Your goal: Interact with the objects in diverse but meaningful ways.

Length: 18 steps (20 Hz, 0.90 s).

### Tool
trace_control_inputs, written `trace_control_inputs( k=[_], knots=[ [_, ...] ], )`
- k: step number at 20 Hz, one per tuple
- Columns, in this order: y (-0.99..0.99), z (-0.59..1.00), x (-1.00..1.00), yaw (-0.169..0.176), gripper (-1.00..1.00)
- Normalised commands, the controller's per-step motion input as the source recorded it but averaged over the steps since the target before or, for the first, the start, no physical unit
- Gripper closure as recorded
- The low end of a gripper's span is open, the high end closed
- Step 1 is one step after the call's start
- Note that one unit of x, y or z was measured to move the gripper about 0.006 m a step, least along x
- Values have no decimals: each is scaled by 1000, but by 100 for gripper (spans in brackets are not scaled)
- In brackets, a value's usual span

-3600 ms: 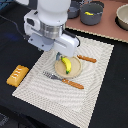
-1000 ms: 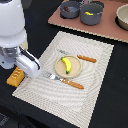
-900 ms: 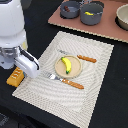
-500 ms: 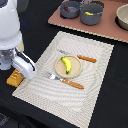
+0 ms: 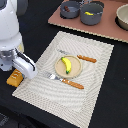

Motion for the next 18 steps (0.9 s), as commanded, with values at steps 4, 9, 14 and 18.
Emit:
trace_control_inputs(
  k=[4,9,14,18],
  knots=[
    [-9,-196,-349,0,-100],
    [-6,-210,-335,0,-100],
    [-7,-202,-330,0,-100],
    [-9,-198,-325,0,-100]
  ],
)
